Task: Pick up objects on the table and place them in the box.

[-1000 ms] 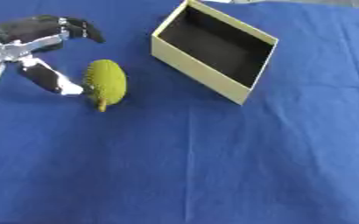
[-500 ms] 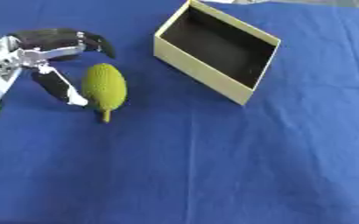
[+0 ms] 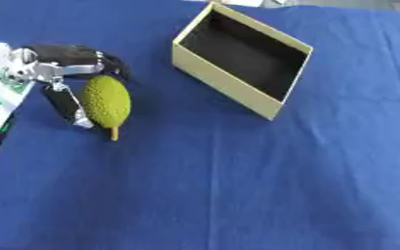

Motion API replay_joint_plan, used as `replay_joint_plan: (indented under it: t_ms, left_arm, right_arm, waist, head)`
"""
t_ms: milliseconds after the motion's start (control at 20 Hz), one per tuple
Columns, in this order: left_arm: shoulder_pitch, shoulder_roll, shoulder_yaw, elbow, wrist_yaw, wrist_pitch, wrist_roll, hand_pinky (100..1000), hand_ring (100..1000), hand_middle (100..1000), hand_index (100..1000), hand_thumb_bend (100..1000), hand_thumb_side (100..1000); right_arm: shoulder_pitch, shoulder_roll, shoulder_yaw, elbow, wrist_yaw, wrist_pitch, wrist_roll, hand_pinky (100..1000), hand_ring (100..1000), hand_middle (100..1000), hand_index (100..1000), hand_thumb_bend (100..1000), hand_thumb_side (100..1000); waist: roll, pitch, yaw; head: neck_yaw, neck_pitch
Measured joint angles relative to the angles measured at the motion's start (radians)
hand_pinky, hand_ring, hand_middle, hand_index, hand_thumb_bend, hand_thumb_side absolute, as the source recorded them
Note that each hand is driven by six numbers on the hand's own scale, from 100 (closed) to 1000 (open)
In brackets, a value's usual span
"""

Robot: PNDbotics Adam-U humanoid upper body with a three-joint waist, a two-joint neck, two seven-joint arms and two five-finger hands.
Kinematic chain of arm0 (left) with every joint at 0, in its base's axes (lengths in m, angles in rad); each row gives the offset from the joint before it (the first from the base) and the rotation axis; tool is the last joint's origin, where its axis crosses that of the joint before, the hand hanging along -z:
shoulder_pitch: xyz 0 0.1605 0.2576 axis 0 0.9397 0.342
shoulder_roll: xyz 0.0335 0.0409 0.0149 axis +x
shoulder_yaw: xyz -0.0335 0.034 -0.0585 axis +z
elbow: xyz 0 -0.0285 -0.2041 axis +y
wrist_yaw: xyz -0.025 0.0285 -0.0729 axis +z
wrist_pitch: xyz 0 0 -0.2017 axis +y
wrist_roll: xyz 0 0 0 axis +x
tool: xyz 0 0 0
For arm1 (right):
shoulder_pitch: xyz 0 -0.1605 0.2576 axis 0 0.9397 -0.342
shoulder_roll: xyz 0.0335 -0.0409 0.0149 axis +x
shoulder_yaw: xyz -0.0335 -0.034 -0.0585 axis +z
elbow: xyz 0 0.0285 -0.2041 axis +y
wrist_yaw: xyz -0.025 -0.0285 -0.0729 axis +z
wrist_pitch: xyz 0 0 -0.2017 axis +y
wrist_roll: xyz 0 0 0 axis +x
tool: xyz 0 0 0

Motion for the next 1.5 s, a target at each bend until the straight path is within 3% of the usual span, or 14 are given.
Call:
replay_joint_plan:
  t_ms: [350,400,600,1350,1400,1500]
  left_arm:
    - [0.005,-0.001,0.000,0.005,-0.009,0.002,-0.005,640,682,667,790,449,198]
    - [0.007,0.000,0.000,0.003,-0.005,0.001,-0.004,570,611,606,726,367,201]
    - [0.012,0.001,0.000,-0.023,0.013,-0.007,0.006,528,578,577,693,307,212]
    - [0.020,0.007,-0.001,-0.086,0.021,-0.016,0.030,508,566,565,679,306,224]
    - [0.020,0.009,-0.001,-0.086,0.021,-0.016,0.030,478,552,563,673,461,222]
    - [0.014,0.009,0.004,-0.097,0.024,-0.023,0.038,470,546,558,670,469,214]
  right_arm:
    - [0.001,0.000,0.000,0.000,-0.001,-0.001,-0.007,775,751,622,764,100,534]
    - [0.001,0.000,0.000,0.000,-0.001,0.000,-0.007,775,751,621,764,100,536]
    - [0.005,0.000,0.000,0.000,-0.001,0.001,-0.010,776,751,621,765,100,540]
    - [0.009,0.001,0.000,0.000,-0.001,-0.001,-0.011,776,751,621,765,100,545]
    - [0.009,0.001,0.000,0.000,-0.001,-0.001,-0.011,777,750,620,766,100,555]
    - [0.010,0.001,0.001,0.000,-0.002,-0.001,-0.011,777,750,620,766,100,550]
  waist:
    - [0.001,-0.001,-0.001]
    - [0.001,-0.001,-0.001]
    - [0.001,-0.001,-0.003]
    - [0.002,-0.001,-0.003]
    - [0.002,-0.001,-0.003]
    - [0.002,-0.002,-0.004]
  head:
    - [0.000,0.000]
    - [0.000,0.000]
    - [0.000,0.000]
    - [0.000,0.000]
    - [0.000,0.000]
    - [0.000,0.000]
